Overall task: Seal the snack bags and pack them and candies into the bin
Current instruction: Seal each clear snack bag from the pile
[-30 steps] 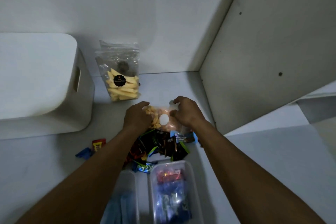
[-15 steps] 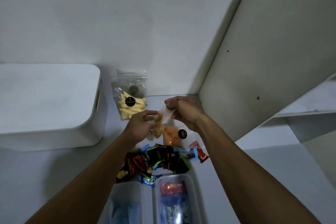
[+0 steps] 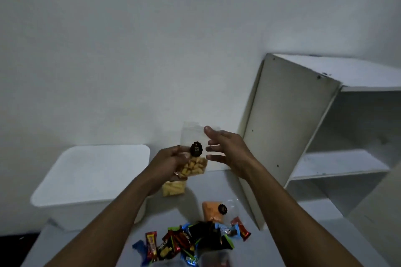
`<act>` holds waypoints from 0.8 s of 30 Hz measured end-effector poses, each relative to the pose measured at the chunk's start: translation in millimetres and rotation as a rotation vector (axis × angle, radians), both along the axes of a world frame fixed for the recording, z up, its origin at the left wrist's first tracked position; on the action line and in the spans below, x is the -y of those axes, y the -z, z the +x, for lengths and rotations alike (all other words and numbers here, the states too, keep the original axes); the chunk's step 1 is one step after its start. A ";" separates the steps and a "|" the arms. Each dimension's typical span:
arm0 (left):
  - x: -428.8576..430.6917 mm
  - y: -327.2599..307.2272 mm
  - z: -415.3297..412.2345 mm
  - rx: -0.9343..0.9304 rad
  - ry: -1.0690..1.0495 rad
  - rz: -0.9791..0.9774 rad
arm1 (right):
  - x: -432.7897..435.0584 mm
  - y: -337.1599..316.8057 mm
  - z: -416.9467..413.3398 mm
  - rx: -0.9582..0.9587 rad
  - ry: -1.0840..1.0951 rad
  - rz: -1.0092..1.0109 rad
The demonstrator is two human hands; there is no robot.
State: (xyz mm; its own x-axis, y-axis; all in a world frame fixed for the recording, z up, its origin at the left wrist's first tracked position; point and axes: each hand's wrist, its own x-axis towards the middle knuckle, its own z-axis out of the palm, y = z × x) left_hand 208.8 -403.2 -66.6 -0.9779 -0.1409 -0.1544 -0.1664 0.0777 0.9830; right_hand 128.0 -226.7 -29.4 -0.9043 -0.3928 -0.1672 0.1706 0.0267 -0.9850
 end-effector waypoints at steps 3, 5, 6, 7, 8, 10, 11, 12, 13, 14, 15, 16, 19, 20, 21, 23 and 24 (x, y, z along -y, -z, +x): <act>1.8 -30.9 9.2 -0.022 0.007 -0.036 | -3.6 -26.5 13.7 -0.260 0.050 0.115; -1.1 -53.5 12.0 -0.085 0.005 -0.051 | -5.6 -41.1 18.5 -0.350 0.079 0.148; -3.0 -65.4 12.3 -0.132 -0.008 -0.052 | -6.1 -48.6 19.9 -0.380 0.076 0.162; -4.8 -76.1 12.6 -0.175 -0.033 -0.048 | -6.9 -56.3 21.6 -0.400 0.068 0.178; -6.3 -85.7 12.4 -0.212 -0.063 -0.049 | -7.8 -63.7 22.0 -0.418 0.060 0.190; -7.8 -101.4 11.4 -0.268 -0.109 -0.063 | -9.1 -78.9 20.6 -0.459 0.034 0.213; -8.5 -107.6 11.1 -0.283 -0.122 -0.068 | -10.0 -86.8 20.1 -0.484 0.017 0.220; -9.6 -113.6 10.8 -0.292 -0.124 -0.069 | -10.7 -94.2 19.0 -0.510 0.006 0.215; -10.8 -119.2 10.1 -0.297 -0.124 -0.069 | -11.7 -101.4 17.8 -0.535 0.003 0.204; -12.9 -124.8 9.0 -0.304 -0.126 -0.067 | -12.8 -107.7 16.5 -0.555 0.002 0.188; -15.5 -130.5 8.3 -0.314 -0.136 -0.059 | -13.5 -113.8 15.6 -0.564 0.000 0.170; -18.3 -136.2 7.7 -0.330 -0.154 -0.042 | -13.8 -119.2 15.0 -0.560 -0.007 0.146; -24.0 -149.8 9.1 -0.399 -0.222 0.021 | -13.4 -130.4 13.0 -0.525 -0.041 0.084; -24.3 -152.6 10.1 -0.418 -0.235 0.011 | -13.1 -132.0 13.1 -0.521 -0.059 0.075; -24.3 -155.0 11.3 -0.433 -0.241 -0.014 | -12.9 -132.8 13.2 -0.524 -0.074 0.072; -23.3 -159.6 12.2 -0.451 -0.242 -0.069 | -11.3 -136.0 12.8 -0.553 -0.104 0.070; -23.0 -161.3 12.8 -0.457 -0.247 -0.078 | -10.5 -137.5 13.1 -0.567 -0.118 0.065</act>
